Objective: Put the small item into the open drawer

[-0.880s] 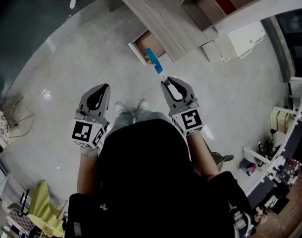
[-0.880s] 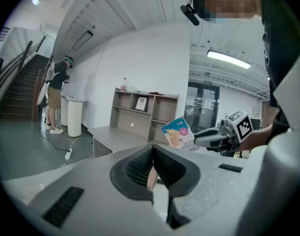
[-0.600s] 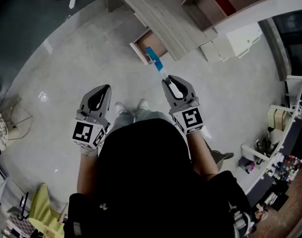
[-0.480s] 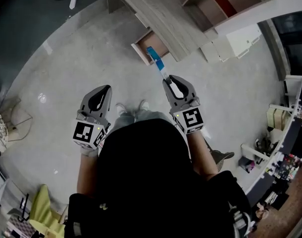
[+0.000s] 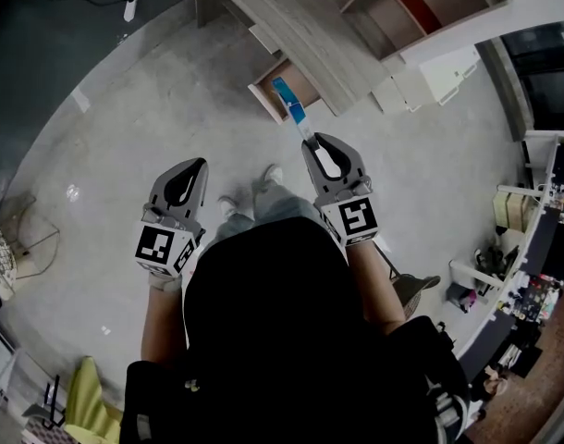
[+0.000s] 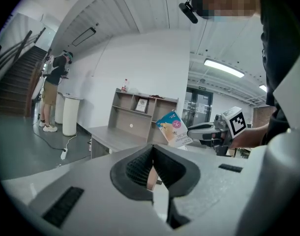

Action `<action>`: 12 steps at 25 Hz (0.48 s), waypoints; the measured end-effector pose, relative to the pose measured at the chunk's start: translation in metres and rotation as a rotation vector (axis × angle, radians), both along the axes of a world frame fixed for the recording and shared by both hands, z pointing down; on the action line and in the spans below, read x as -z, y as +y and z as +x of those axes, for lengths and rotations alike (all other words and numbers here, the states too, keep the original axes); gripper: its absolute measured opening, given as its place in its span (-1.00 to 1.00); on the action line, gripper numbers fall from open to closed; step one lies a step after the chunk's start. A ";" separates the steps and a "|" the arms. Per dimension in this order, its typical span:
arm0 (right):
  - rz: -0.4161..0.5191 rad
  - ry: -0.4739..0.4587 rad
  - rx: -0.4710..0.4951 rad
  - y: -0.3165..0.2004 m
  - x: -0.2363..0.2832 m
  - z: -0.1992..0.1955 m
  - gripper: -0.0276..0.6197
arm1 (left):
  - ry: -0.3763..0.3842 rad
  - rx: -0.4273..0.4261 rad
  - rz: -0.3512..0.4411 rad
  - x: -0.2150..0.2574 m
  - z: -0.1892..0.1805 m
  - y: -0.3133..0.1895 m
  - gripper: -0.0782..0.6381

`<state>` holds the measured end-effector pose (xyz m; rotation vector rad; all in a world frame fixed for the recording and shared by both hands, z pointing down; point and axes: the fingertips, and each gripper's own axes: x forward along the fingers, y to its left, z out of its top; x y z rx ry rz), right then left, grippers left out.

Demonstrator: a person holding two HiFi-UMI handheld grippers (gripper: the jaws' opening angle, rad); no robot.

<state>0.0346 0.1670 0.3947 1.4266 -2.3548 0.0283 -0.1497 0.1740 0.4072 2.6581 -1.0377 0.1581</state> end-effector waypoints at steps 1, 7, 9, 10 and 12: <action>-0.004 0.003 0.001 -0.003 -0.001 0.001 -0.63 | 0.002 0.000 -0.003 -0.001 0.001 -0.003 -0.77; -0.033 0.020 0.021 -0.033 -0.012 0.009 -0.63 | 0.002 0.014 -0.017 -0.006 0.009 -0.033 -0.77; -0.042 0.016 0.027 -0.049 -0.015 0.013 -0.63 | -0.003 0.025 -0.022 -0.008 0.012 -0.046 -0.77; -0.046 0.014 0.033 -0.057 -0.016 0.016 -0.63 | -0.005 0.031 -0.025 -0.008 0.015 -0.053 -0.77; -0.050 0.011 0.053 -0.077 -0.018 0.020 -0.63 | -0.011 0.042 -0.032 -0.010 0.021 -0.069 -0.77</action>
